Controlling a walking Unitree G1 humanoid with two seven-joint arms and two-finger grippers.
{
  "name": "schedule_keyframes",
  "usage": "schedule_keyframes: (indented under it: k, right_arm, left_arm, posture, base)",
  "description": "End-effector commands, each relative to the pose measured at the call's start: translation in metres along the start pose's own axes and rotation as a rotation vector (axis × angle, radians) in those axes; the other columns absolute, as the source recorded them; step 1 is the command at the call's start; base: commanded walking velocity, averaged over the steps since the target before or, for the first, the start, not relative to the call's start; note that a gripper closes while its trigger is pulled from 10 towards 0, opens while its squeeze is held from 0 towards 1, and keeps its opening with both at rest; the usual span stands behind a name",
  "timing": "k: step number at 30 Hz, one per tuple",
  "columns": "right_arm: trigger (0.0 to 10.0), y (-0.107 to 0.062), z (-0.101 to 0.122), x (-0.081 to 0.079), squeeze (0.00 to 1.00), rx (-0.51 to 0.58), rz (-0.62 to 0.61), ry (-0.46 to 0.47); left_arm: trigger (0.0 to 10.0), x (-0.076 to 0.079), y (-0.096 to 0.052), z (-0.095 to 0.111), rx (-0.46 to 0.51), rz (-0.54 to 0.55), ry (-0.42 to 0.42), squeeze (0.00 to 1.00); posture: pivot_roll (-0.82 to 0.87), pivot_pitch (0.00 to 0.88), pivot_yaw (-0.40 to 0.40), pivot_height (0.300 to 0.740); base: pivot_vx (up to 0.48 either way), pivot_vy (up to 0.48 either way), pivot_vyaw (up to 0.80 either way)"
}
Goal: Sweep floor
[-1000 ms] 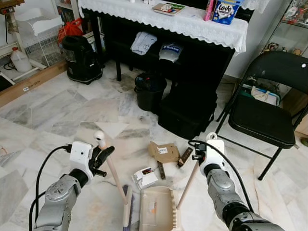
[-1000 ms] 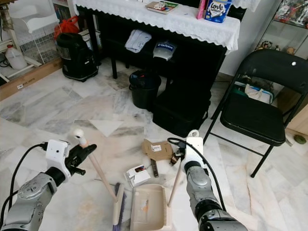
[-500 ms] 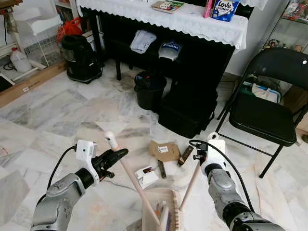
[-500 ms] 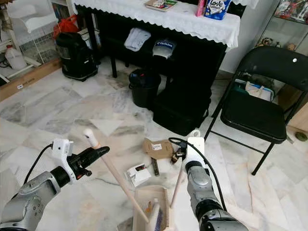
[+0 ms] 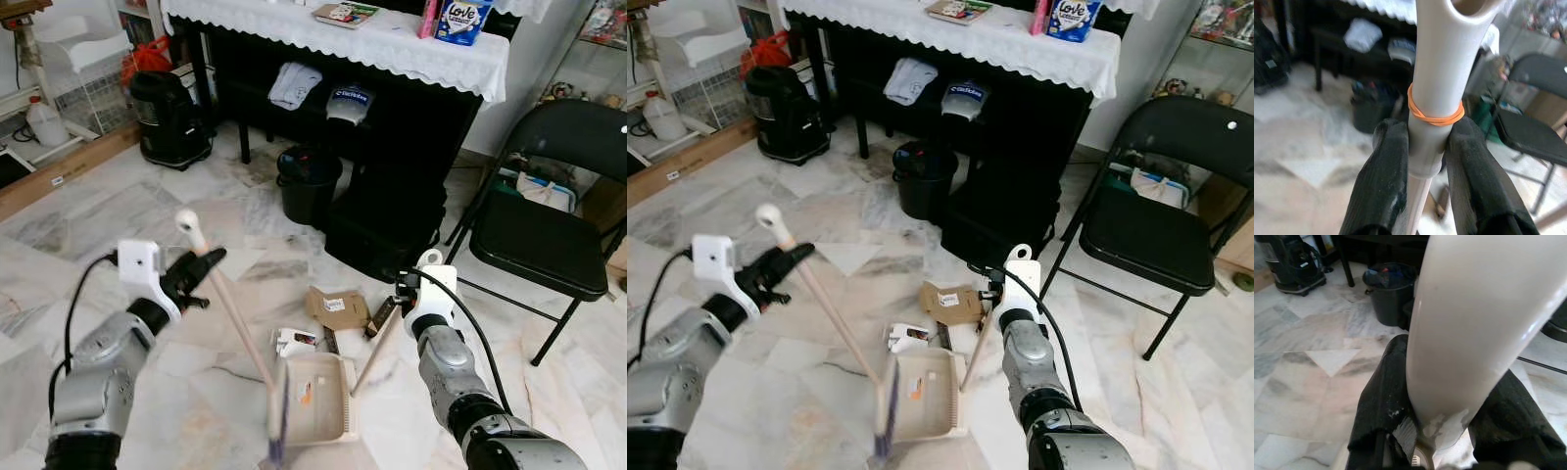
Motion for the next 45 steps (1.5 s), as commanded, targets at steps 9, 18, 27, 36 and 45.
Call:
schedule_keyframes:
  k: [9, 18, 27, 36, 45]
  right_arm:
    - [10.0, 0.005, 0.020, -0.008, 0.00, 0.091, 0.010, 0.048]
    - [10.0, 0.005, 0.033, -0.011, 0.00, 0.169, 0.019, 0.072]
    - [10.0, 0.005, 0.046, -0.006, 0.00, 0.233, 0.006, 0.079]
    - [10.0, -0.003, 0.055, 0.006, 0.00, 0.310, -0.013, 0.054]
    - [10.0, -0.008, 0.051, 0.004, 0.00, 0.314, 0.004, 0.037]
  left_arm:
    - [10.0, -0.027, 0.011, 0.019, 0.092, 0.203, 0.137, 0.00]
    - [10.0, -0.033, 0.006, -0.011, 0.049, 0.363, 0.223, 0.00]
    - [10.0, -0.012, 0.017, -0.018, 0.073, 0.324, 0.237, 0.00]
    - [10.0, 0.001, 0.018, -0.029, 0.074, 0.312, 0.242, 0.00]
    - [10.0, 0.000, 0.022, -0.025, 0.090, 0.343, 0.256, 0.00]
  posture:
    - [0.13, 0.000, -0.038, 0.740]
    - [0.11, 0.000, -0.016, 0.740]
    - [0.08, 0.000, -0.012, 0.740]
    - [0.02, 0.000, 0.006, 0.740]
    - [0.02, 0.000, -0.004, 0.740]
  base:
    - [0.000, 0.000, 0.00]
    - [0.000, 0.000, 0.00]
    - [0.000, 0.000, 0.00]
    - [0.000, 0.000, 0.14]
    - [0.000, 0.000, 0.80]
Point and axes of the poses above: a point about 5 cm out from each wrist's last joint towards the gripper, its own y axis pointing out of the wrist towards the gripper, its own z axis along the axis of the wrist's last joint, x = y × z, the point moved 4 cm from there along y, pointing out of the wrist towards the gripper, and after that the axes turned 12 degrees about y, right-handed, at the moved point
